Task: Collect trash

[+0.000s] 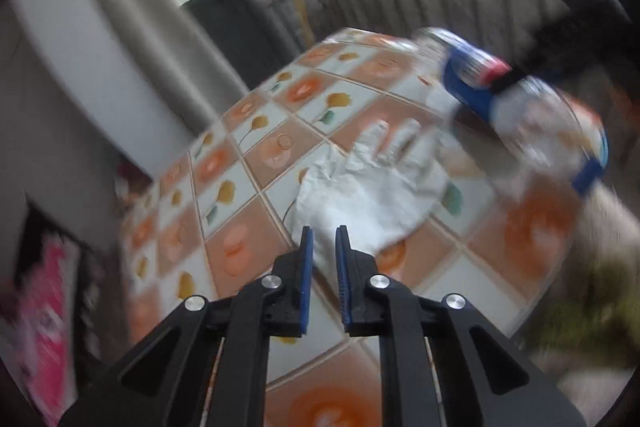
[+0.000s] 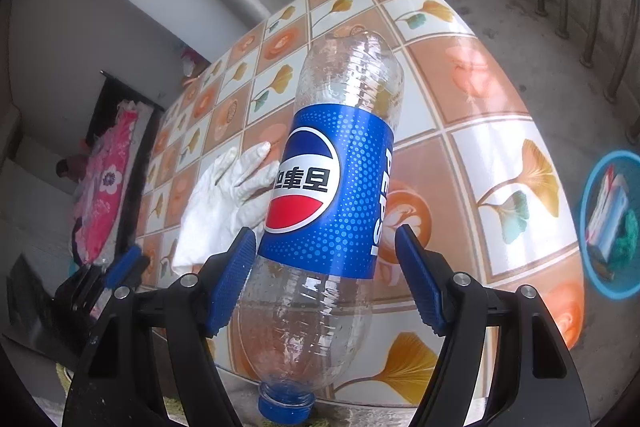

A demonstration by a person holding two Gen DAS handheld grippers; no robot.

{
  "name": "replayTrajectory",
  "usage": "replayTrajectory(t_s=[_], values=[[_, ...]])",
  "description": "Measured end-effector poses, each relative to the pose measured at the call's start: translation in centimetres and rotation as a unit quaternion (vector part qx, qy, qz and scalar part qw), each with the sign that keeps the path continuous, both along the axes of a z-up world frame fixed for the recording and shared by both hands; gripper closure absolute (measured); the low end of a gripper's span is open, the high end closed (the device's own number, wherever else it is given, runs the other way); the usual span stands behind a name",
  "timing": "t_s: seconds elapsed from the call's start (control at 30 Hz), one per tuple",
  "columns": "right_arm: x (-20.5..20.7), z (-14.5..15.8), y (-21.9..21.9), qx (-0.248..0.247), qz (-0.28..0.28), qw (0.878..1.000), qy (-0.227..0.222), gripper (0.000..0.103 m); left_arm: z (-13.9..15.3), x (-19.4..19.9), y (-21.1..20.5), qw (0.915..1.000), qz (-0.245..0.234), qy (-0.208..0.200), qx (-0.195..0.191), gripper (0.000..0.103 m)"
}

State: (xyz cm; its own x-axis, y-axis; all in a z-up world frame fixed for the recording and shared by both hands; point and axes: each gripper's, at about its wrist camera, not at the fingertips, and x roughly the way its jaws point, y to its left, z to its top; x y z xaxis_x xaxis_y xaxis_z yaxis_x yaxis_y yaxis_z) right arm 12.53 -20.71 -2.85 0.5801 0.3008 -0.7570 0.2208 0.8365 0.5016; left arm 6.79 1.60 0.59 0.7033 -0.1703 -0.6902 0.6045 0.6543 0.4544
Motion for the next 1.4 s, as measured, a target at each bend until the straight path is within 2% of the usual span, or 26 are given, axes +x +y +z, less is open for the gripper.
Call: replayTrajectory(t_s=[0.03, 0.1, 0.13, 0.2, 0.33, 0.4, 0.43, 0.5, 0.57, 0.7, 0.8, 0.9, 1.03, 1.13, 1.3, 1.4], values=[[0.0, -0.1, 0.0, 0.003, 0.000, 1.000, -0.001, 0.034, -0.2, -0.4, 0.0, 0.9998, -0.010, 0.013, 0.009, 0.091], [0.0, -0.2, -0.1, 0.006, 0.001, 1.000, -0.001, 0.034, -1.2, -1.4, 0.2, 0.9965, -0.037, 0.073, 0.013, 0.080], [0.0, -0.2, -0.1, 0.005, 0.002, 1.000, -0.001, 0.034, -1.8, -1.8, 0.6, 0.9911, -0.050, 0.124, 0.000, 0.078], [0.1, -0.2, 0.1, 0.002, 0.005, 1.000, -0.001, 0.034, -2.2, -1.5, 1.4, 0.9853, -0.045, 0.163, -0.023, 0.074], [0.2, -0.1, 0.3, 0.000, 0.008, 1.000, 0.000, 0.034, -0.8, 1.0, 3.0, 0.9779, 0.011, 0.182, -0.102, 0.066], [0.2, -0.3, 0.3, 0.005, 0.008, 1.000, 0.001, 0.034, -0.1, 2.9, 3.6, 0.9672, 0.048, 0.192, -0.159, 0.052], [0.2, -0.3, 0.3, 0.008, 0.007, 1.000, 0.002, 0.034, 0.1, 4.4, 4.1, 0.9577, 0.080, 0.198, -0.193, 0.048], [0.1, -0.4, 0.2, 0.011, 0.004, 1.000, 0.003, 0.034, -0.3, 6.3, 4.3, 0.9461, 0.119, 0.205, -0.221, 0.046], [0.0, -0.3, 0.1, 0.015, 0.001, 1.000, 0.004, 0.034, -1.0, 8.2, 3.6, 0.9409, 0.139, 0.207, -0.230, 0.046], [-0.1, -0.1, -0.1, 0.016, -0.003, 1.000, 0.005, 0.034, -2.8, 10.5, 1.9, 0.9423, 0.173, 0.200, -0.205, 0.046], [-0.3, 0.0, -0.4, 0.016, -0.005, 1.000, 0.003, 0.034, -4.0, 10.8, 1.0, 0.9504, 0.175, 0.187, -0.176, 0.046], [-0.3, 0.0, -0.4, 0.017, -0.006, 1.000, 0.002, 0.034, -4.6, 10.6, 0.7, 0.9561, 0.172, 0.171, -0.164, 0.046], [-0.2, -0.1, -0.3, 0.016, -0.004, 1.000, 0.001, 0.036, -4.6, 10.7, 0.5, 0.9575, 0.174, 0.161, -0.164, 0.048], [-0.1, -0.1, 0.0, 0.020, 0.000, 1.000, -0.001, 0.044, -4.5, 10.3, 0.0, 0.9627, 0.162, 0.150, -0.156, 0.060], [-0.1, 0.1, 0.4, 0.010, 0.002, 1.000, -0.003, 0.045, -4.4, 9.5, -1.1, 0.9747, 0.138, 0.122, -0.126, 0.079], [0.0, 0.0, 0.4, 0.011, 0.002, 1.000, -0.004, 0.044, -4.5, 9.4, -1.4, 0.9766, 0.130, 0.121, -0.121, 0.087]])
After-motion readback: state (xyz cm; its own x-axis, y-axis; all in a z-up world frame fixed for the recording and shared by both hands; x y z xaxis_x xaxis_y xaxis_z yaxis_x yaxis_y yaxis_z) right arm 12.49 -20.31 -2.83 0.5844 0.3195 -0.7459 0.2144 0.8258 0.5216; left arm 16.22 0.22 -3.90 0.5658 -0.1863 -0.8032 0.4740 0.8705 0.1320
